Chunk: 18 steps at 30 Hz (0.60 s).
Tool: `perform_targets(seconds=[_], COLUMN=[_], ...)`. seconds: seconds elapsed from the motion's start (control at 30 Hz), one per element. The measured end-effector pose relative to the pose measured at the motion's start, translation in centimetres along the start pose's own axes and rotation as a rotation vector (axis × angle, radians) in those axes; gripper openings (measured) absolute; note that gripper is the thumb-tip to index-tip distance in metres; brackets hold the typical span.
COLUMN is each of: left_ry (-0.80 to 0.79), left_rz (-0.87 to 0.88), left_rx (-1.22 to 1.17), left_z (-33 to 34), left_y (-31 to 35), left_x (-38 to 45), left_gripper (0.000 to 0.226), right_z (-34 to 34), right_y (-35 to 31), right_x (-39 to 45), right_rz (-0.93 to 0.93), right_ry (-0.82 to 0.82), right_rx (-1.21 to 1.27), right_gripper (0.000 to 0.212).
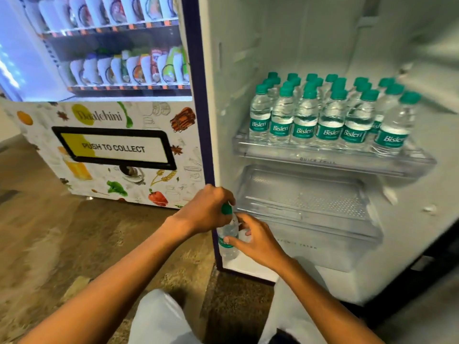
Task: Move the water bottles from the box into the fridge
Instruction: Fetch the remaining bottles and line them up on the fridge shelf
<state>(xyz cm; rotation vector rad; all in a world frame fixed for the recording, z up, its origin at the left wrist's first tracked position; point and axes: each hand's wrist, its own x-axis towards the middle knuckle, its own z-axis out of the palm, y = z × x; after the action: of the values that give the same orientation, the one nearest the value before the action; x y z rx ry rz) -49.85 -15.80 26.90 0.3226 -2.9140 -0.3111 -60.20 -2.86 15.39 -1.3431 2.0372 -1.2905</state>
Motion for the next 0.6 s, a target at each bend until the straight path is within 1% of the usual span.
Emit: perform_targets(seconds=[0.1, 0.2, 0.27, 0.4, 0.5, 0.6], left_ry=[0.022, 0.059, 0.089, 0.156, 0.216, 0.333], left_rz=[0.028, 0.074, 0.105, 0.144, 0.185, 0.211], left_rx=[-0.079, -0.115, -0.129, -0.159, -0.206, -0.307], left_z=[-1.3, -3.1, -4.6, -7.5, -9.5, -11.7], left_y=[2.1, 4.3, 5.8, 8.8, 10.7, 12.0], left_x=[2.3, 4.7, 6.3, 9.5, 11.8, 14.2], left_gripper=[0.036, 0.034, 0.032, 0.032, 0.036, 0.048], right_z=[-3.6, -7.1, -9.4, -14.5, -18.5, -22.3], right_y=[-0.6, -1.6, -2.5, -4.6, -6.5, -8.5], right_x=[-0.1, 0.0, 0.3, 1.0, 1.2, 1.3], right_rz=[-0.009, -0.062, -0.089, -0.086, -0.110, -0.140], right_ry=[0.037, 0.102, 0.155, 0.240, 0.269, 0.303], right_rx=[0.060, 0.107, 0.118, 0.149, 0.135, 0.096], right_gripper=[0.052, 0.050, 0.051, 0.055, 0.049, 0.043])
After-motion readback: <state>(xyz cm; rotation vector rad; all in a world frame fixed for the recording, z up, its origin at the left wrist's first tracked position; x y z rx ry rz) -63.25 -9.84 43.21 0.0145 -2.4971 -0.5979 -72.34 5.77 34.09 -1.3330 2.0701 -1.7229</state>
